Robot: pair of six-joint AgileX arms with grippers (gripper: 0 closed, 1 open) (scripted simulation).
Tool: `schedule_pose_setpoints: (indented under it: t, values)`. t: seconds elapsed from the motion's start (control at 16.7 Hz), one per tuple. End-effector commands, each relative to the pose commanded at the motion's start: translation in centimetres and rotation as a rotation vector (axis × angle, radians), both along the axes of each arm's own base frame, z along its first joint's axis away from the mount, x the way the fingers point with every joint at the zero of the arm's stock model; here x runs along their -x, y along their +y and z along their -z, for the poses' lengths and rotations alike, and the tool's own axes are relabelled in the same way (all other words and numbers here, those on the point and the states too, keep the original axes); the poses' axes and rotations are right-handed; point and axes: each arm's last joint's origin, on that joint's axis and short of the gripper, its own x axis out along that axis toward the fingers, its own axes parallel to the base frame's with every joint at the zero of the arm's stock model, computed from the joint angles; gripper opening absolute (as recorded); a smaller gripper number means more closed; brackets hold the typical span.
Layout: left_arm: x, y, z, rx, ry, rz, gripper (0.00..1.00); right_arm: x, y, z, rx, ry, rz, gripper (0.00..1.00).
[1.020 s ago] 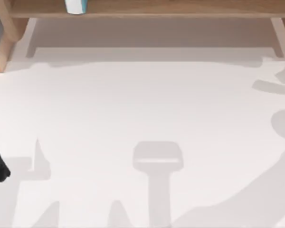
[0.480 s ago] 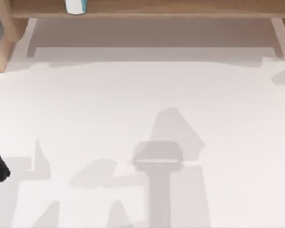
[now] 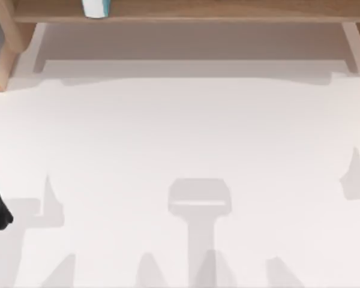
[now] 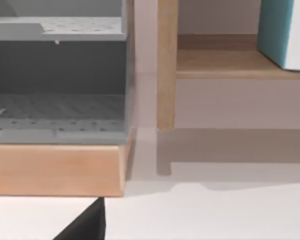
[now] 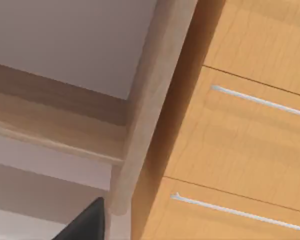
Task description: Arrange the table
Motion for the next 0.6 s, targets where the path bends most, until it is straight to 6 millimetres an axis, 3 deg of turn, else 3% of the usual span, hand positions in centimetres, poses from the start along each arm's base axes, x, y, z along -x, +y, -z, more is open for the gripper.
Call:
schedule_pose_setpoints:
  t: [0.18,0.3,0.6]
  values:
    - [0.0,0.0,0.0,0.0,0.0,0.0,1.0,1.3,0.6,4.7,-0.178,0.027,-0.023,1.0]
    - [0.0,0.0,0.0,0.0,0.0,0.0,1.0,1.5,0.8,6.7,-0.256,0.047,-0.036,1.0]
    - [0.0,0.0,0.0,0.0,0.0,0.0,1.0,1.5,1.0,7.9,-0.301,0.064,-0.043,1.0]
